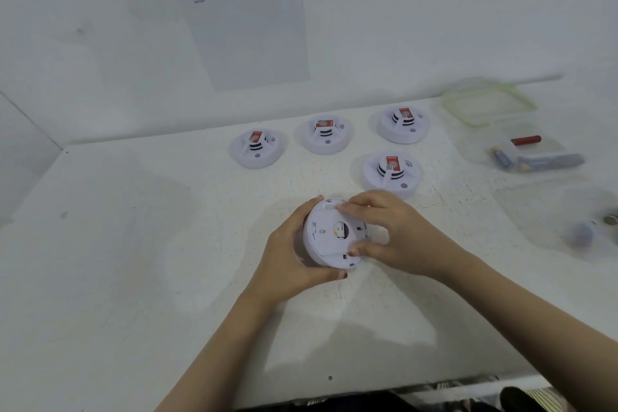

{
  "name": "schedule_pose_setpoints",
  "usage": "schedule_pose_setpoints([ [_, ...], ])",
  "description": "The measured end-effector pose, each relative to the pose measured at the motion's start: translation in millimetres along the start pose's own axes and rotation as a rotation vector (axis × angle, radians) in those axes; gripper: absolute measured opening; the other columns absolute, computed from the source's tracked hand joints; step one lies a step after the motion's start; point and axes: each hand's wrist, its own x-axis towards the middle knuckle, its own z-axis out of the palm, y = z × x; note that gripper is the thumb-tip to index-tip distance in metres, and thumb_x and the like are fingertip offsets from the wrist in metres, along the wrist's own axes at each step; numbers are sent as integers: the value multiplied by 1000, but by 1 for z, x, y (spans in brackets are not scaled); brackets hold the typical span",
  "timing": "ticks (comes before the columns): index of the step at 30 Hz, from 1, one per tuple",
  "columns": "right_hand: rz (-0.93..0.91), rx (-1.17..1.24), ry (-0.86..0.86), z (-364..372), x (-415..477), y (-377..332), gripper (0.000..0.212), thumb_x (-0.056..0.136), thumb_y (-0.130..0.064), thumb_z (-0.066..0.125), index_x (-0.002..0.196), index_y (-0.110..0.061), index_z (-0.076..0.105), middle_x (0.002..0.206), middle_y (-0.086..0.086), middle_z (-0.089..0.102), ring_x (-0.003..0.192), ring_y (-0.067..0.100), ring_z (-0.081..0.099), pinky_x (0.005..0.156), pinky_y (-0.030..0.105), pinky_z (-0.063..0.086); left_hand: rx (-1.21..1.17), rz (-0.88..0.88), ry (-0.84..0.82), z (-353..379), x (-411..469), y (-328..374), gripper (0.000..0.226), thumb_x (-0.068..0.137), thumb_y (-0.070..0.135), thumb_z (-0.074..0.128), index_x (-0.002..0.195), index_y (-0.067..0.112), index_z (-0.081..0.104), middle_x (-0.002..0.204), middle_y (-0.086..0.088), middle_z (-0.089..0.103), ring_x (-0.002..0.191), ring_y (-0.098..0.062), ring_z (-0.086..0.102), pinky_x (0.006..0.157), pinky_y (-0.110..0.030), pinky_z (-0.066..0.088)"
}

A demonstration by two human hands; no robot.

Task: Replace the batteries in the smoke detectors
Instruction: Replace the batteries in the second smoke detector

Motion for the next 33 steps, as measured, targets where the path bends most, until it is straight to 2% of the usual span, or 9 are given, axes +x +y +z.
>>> schedule_pose_setpoints([
  [3, -51, -40, 9, 1, -1, -3, 60, 76, -35, 69, 130, -15, 54, 115, -8, 51, 106, 7, 45, 90, 16, 36, 2, 8, 10, 1, -1, 2, 93, 51, 16, 94, 132, 19, 50, 126, 16, 59, 120, -8, 55, 90, -13, 45],
  [7, -56, -69, 62, 2, 0, -7, 64, 74, -51, 65, 124, -12, 59, 110, 0, 58, 100, 15, 53, 86, 29, 46, 11, 13, 29, 1, 0, 6, 91, 51, 16, 94, 130, 26, 50, 125, 19, 60, 118, -5, 56, 88, -11, 45],
  [14, -117, -197, 153, 5, 1, -9, 60, 73, -51, 66, 114, -6, 64, 100, 6, 65, 88, 19, 59, 79, 30, 49, 16, 3, 48, 2, -1, 3, 90, 52, 14, 95, 130, 22, 51, 124, 12, 62, 118, -12, 58, 91, -20, 49],
  [22, -79, -156, 204, 10, 1, -10, 57, 71, -52, 67, 108, -9, 65, 95, 2, 65, 84, 17, 59, 75, 30, 50, 39, 2, 69, 4, -1, -2, 90, 51, 21, 95, 130, 17, 52, 123, 7, 63, 116, -17, 59, 93, -30, 52],
  [26, 75, 23, 161, 10, 1, -14, 65, 68, -63, 62, 119, -22, 55, 108, -6, 52, 100, 7, 49, 84, 18, 41, 96, 14, 69, 6, -3, -3, 93, 51, 32, 94, 132, 20, 49, 124, 10, 61, 117, -15, 58, 93, -35, 52],
  [29, 154, 134, 118, 14, 1, -20, 87, 61, -69, 65, 135, -32, 36, 124, -12, 43, 112, 1, 40, 88, 15, 36, 156, 36, 69, 7, -4, -1, 94, 53, 42, 90, 134, 25, 47, 128, 16, 56, 121, -7, 53, 97, -26, 48],
  [31, 203, 206, 71, 15, 3, -26, 97, 57, -66, 71, 138, -38, 26, 125, -14, 41, 111, -1, 39, 86, 13, 36, 192, 75, 78, 8, -4, 1, 93, 54, 46, 86, 135, 30, 44, 129, 24, 52, 121, 0, 50, 97, -16, 42],
  [33, 221, 238, 63, 15, 6, -31, 96, 59, -53, 79, 137, -40, 24, 122, -11, 45, 107, 1, 43, 84, 15, 39, 214, 111, 83, 9, -4, 2, 95, 55, 48, 83, 138, 32, 39, 131, 27, 48, 123, 2, 47, 99, -13, 39],
])
